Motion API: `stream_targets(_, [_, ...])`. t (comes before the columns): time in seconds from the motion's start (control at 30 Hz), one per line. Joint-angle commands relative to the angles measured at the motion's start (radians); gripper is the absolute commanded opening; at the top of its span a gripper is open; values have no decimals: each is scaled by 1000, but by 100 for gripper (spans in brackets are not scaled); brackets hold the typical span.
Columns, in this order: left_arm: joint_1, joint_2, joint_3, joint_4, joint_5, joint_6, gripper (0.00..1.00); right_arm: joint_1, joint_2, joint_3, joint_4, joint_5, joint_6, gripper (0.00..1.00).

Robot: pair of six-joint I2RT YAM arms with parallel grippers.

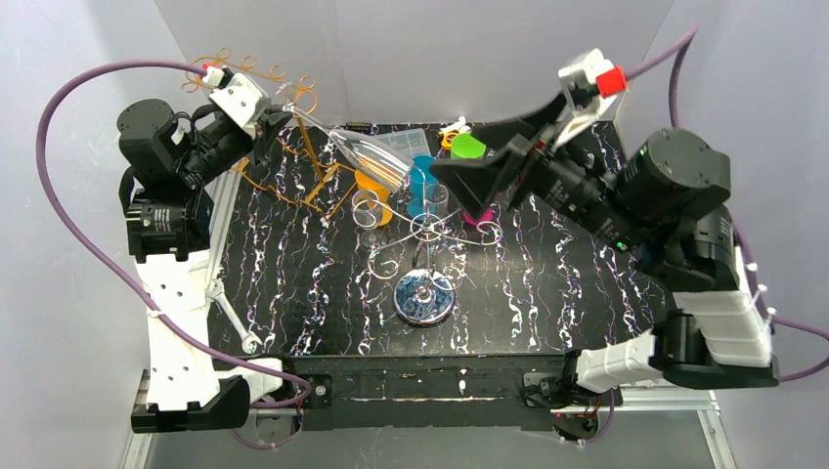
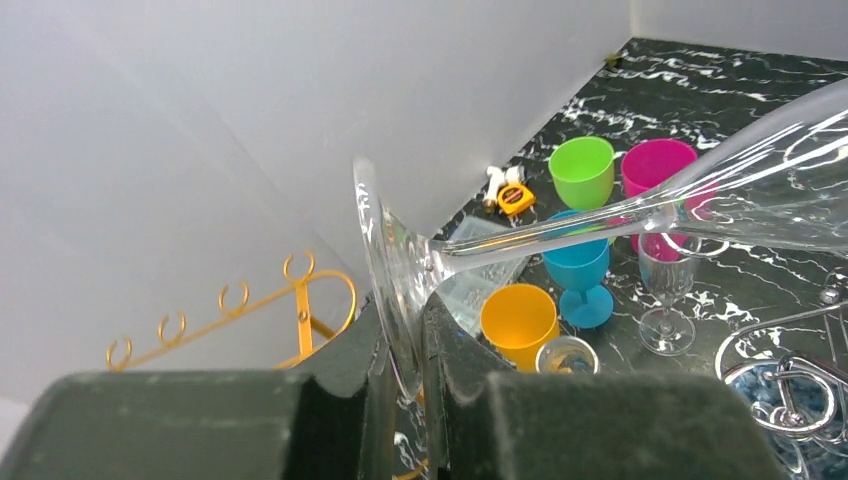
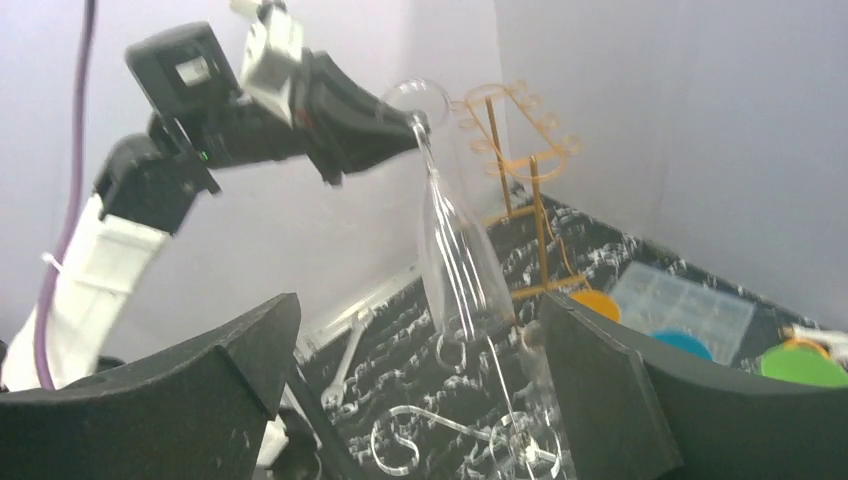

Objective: Place the wine glass upside down on the wine glass rack
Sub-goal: Turn the wine glass upside down at the wine rack.

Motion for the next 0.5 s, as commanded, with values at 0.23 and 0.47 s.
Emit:
stream_targets(0.23, [-4, -83, 23, 116, 396, 165, 0, 4, 242, 191, -84, -182, -36, 98])
stream_targets(0.47, [-4, -127, -27, 136, 423, 270, 0, 5, 244, 112, -75, -240, 29, 99])
